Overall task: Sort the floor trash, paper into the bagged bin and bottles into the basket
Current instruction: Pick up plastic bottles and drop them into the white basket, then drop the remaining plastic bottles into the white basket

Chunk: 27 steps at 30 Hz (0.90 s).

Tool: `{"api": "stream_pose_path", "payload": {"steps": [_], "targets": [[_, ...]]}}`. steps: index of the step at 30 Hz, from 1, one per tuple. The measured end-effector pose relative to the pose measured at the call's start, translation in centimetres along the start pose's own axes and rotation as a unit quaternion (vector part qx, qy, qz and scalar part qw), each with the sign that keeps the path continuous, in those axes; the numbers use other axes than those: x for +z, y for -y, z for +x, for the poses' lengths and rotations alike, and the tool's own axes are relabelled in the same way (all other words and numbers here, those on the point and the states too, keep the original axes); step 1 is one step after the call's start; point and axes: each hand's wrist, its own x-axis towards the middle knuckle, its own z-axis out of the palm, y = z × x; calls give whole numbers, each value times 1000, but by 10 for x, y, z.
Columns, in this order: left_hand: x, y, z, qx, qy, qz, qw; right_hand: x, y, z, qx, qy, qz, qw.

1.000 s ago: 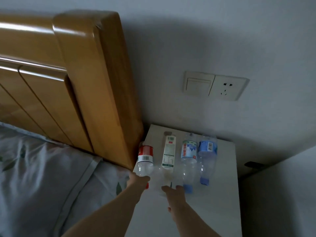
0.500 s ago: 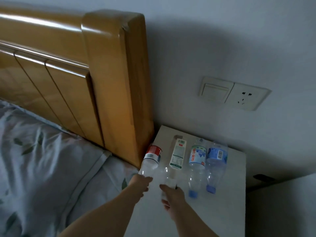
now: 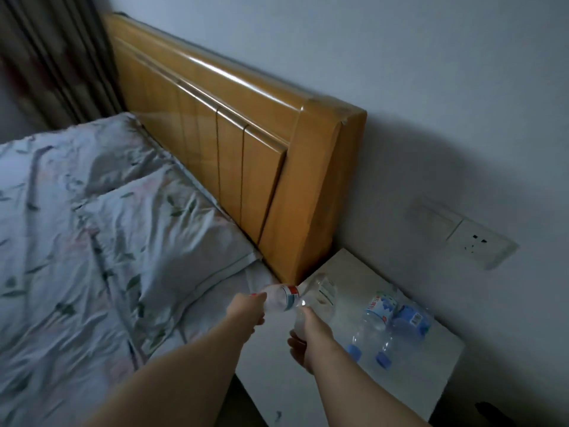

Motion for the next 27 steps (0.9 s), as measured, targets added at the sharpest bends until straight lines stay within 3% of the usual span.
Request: {"api": "stream_pose_path", "payload": {"steps": [10, 14, 22, 27], "targets": [[-143, 52, -50, 30, -131, -95, 986, 94, -48, -67, -36, 129, -191, 972], [-220, 83, -73, 35, -162, -215, 963, 153, -82, -113, -56, 206, -237, 948], [-375, 168, -142, 79, -281, -380, 878, 266, -194, -233, -132, 332, -317, 878], [-466, 231, -198, 108, -340, -497, 791, 320, -296, -315, -145, 405, -307, 849]]}}
